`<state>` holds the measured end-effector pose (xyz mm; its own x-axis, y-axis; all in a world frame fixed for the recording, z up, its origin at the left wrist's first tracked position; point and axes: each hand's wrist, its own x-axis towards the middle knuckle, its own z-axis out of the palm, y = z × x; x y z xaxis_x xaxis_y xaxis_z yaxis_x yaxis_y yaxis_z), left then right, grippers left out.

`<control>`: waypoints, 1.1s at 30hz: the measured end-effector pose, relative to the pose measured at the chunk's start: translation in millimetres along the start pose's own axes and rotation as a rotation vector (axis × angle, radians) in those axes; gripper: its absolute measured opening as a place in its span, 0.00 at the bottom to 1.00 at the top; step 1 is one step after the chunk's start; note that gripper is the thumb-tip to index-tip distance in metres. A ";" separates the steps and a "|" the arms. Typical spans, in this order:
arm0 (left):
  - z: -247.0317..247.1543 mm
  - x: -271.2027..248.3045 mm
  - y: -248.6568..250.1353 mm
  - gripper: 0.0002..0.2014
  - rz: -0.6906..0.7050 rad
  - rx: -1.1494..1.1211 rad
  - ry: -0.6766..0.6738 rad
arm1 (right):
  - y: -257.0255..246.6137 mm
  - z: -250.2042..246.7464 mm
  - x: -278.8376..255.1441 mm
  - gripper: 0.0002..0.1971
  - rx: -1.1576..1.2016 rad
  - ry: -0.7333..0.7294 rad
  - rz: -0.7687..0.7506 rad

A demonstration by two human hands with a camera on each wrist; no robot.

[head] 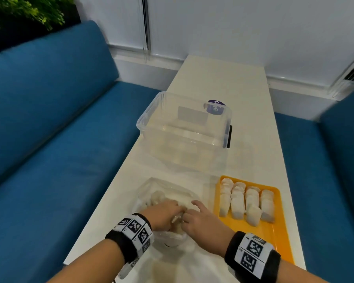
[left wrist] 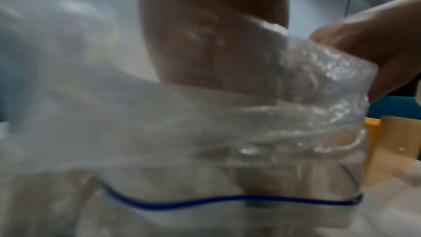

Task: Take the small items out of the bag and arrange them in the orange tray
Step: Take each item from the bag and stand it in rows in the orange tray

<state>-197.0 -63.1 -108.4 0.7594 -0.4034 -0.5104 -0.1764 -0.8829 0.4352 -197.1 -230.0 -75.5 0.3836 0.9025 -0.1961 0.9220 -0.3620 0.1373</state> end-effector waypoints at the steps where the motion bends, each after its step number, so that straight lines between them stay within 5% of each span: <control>1: 2.4 0.9 2.0 0.20 -0.003 0.036 -0.018 | -0.3 0.2 0.3 0.12 -0.002 -0.010 -0.006; 10: 14.4 5.7 -4.5 0.18 0.081 0.284 0.136 | 2.7 -0.5 -16.4 0.11 0.010 -0.111 -0.038; 14: 14.2 5.4 -21.1 0.14 0.108 0.034 0.182 | 5.4 3.1 -18.1 0.10 0.020 -0.122 0.000; 18: 12.0 8.2 -6.7 0.31 -0.023 -0.315 0.114 | 3.4 4.8 -13.4 0.11 0.042 -0.105 0.018; 21: 10.0 13.9 9.6 0.38 -0.028 -0.303 0.039 | 1.5 0.4 -10.9 0.13 0.083 -0.085 0.032; 26: 16.6 21.1 11.5 0.20 -0.046 0.031 0.057 | 0.5 -3.9 -9.5 0.14 0.111 -0.077 0.048; 33: 3.9 14.5 1.1 0.05 0.026 -0.156 0.118 | 9.3 4.8 -8.0 0.17 0.151 -0.039 0.079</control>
<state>-188.6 -70.9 -118.2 0.8258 -0.3860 -0.4112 -0.1041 -0.8209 0.5615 -191.3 -241.7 -77.3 0.4546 0.8609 -0.2286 0.8851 -0.4654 0.0072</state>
